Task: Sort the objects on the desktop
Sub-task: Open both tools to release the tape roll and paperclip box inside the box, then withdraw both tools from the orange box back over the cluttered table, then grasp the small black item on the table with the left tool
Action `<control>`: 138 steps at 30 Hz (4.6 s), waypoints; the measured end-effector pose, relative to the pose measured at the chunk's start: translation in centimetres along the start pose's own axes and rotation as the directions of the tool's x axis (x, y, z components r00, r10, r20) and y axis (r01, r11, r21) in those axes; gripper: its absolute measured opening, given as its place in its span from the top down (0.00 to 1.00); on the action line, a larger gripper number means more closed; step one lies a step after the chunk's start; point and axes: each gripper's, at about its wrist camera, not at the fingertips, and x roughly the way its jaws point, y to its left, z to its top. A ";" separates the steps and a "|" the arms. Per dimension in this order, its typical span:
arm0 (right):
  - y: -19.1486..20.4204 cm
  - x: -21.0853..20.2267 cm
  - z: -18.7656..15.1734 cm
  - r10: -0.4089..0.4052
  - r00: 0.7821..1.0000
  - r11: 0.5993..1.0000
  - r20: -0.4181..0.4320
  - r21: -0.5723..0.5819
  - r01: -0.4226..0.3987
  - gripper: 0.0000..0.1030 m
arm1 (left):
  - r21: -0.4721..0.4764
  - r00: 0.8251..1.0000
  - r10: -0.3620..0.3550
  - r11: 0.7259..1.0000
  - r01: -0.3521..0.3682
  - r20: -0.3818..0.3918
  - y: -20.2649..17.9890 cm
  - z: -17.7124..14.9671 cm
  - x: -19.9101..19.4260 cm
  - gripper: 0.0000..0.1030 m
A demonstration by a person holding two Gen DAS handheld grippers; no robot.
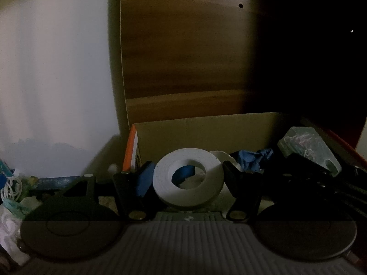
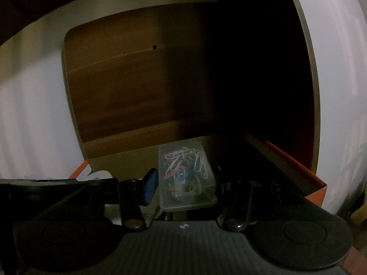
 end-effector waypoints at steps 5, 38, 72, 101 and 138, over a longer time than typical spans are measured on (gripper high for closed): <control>-0.2 0.1 0.0 0.001 1.000 1.000 -0.007 0.001 -0.001 0.53 | -0.002 1.000 -0.003 1.000 0.003 0.001 0.1 0.0 0.1 0.37; 0.0 -0.6 -0.6 -0.005 0.998 1.000 0.060 0.017 0.004 0.37 | -0.041 1.000 0.009 0.999 -0.008 0.016 0.6 0.1 -0.6 0.21; 5.0 -7.4 0.8 0.010 0.996 1.000 0.086 0.020 -0.012 0.00 | -0.076 0.990 0.119 0.991 -0.114 0.079 5.5 -0.8 -9.6 0.00; 22.9 -13.1 -6.7 0.295 0.954 0.946 -0.060 -0.121 -0.300 0.00 | -0.196 0.911 0.412 0.896 -0.398 0.035 20.5 -9.8 -19.3 0.00; 25.5 -3.5 -11.8 0.449 0.737 0.690 -0.505 -0.328 -0.645 0.52 | -0.149 0.896 0.395 0.892 -0.427 -0.201 18.0 -15.4 -14.1 0.16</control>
